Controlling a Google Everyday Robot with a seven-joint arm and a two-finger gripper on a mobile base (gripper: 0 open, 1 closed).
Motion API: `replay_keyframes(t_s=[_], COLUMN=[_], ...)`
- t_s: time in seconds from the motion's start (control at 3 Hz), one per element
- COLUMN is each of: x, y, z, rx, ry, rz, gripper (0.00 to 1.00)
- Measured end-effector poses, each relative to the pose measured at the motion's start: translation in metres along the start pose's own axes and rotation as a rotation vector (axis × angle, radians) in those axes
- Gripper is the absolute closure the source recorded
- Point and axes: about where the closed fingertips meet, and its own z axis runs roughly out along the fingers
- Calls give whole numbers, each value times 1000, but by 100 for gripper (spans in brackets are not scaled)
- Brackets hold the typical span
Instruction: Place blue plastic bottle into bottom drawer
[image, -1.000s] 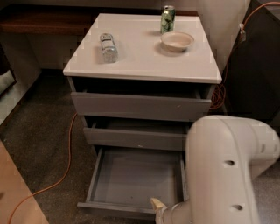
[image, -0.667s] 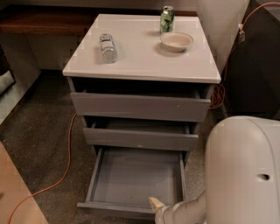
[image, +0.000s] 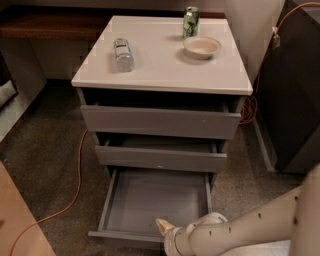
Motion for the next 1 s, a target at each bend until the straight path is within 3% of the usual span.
replay_keyframes(t_s=[0.33,0.67,1.0], x=[-37,-48,-49], y=[-36,-95,-94], z=[-17,-81,-78], rx=[34,64,49], ry=[-54,-70,-79], rz=[44,-66,-36], gripper=[0,0,0])
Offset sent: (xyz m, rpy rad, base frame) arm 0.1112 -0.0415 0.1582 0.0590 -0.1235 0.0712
